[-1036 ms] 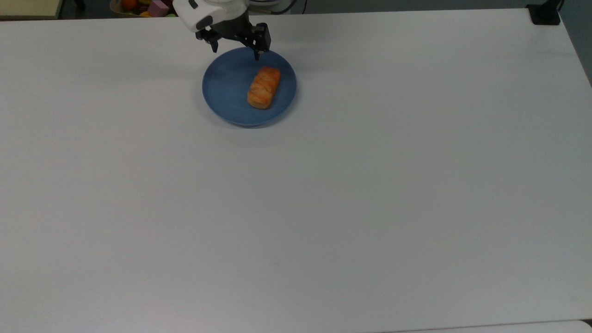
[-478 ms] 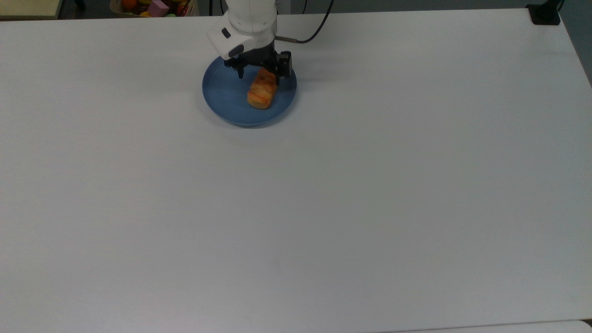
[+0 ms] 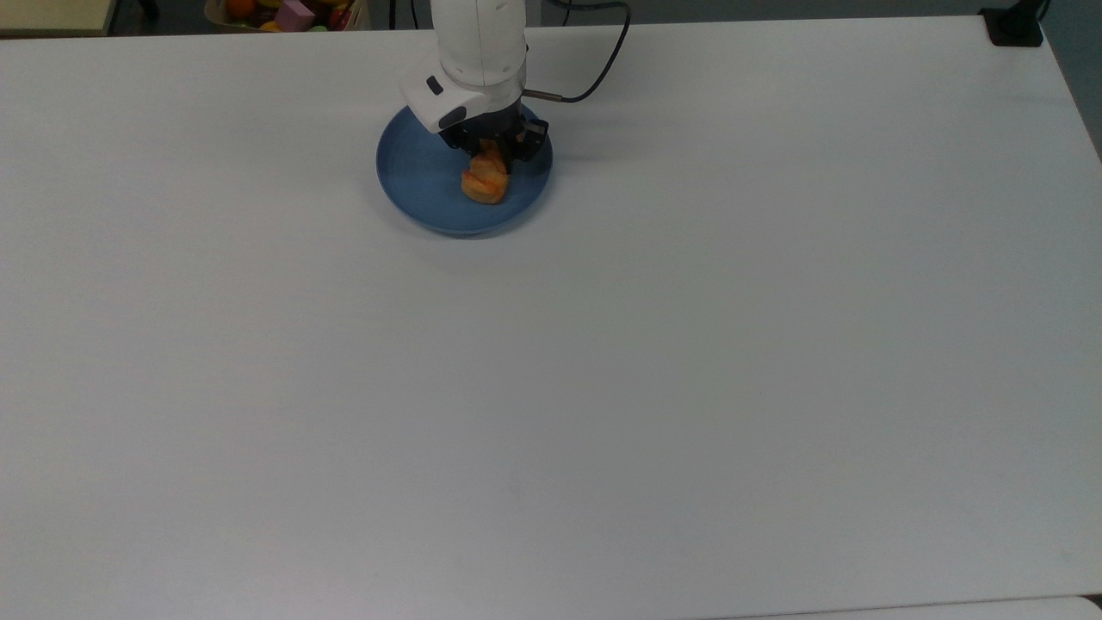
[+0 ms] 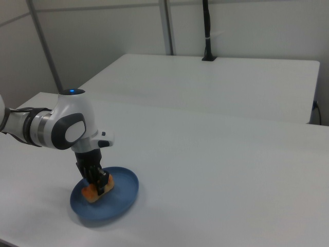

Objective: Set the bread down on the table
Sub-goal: 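Close the gripper around the bread roll, then lift the bread roll up off the blue plate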

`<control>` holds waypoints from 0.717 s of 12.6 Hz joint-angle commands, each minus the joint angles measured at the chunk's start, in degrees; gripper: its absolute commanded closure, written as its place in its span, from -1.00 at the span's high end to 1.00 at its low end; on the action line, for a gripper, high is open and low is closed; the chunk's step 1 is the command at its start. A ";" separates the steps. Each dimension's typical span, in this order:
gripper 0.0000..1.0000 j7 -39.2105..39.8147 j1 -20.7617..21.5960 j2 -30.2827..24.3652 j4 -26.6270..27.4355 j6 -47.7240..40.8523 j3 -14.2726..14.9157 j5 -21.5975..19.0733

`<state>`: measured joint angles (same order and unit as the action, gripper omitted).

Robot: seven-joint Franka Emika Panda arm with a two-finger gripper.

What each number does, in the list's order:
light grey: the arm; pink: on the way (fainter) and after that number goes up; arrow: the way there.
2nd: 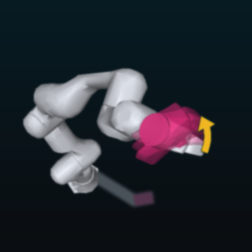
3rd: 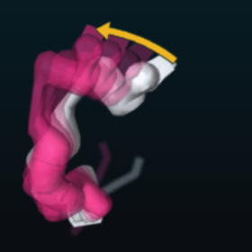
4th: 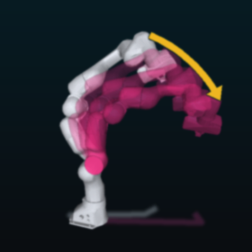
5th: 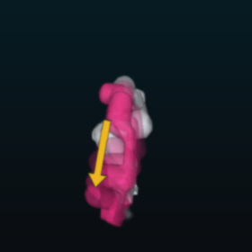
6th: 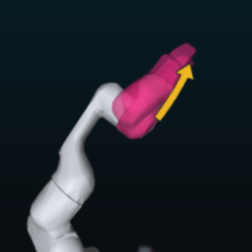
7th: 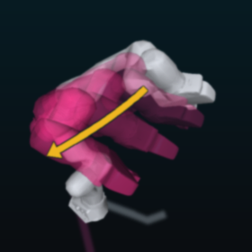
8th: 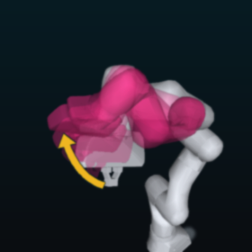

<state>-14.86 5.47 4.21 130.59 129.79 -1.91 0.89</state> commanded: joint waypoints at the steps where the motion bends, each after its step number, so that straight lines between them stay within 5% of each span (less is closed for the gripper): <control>1: -1.00 0.62 -0.46 -1.30 -0.16 -2.95 -0.12 -0.54; 3: -1.00 5.08 -1.16 -3.32 -3.04 -9.86 0.32 -0.62; 6: -1.00 12.03 -1.51 -4.29 -13.32 -24.12 4.27 -2.20; 9: -1.00 15.73 -0.72 -4.29 -24.38 -33.70 5.16 -2.91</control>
<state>-2.00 3.75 -0.38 113.68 102.89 2.77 -0.70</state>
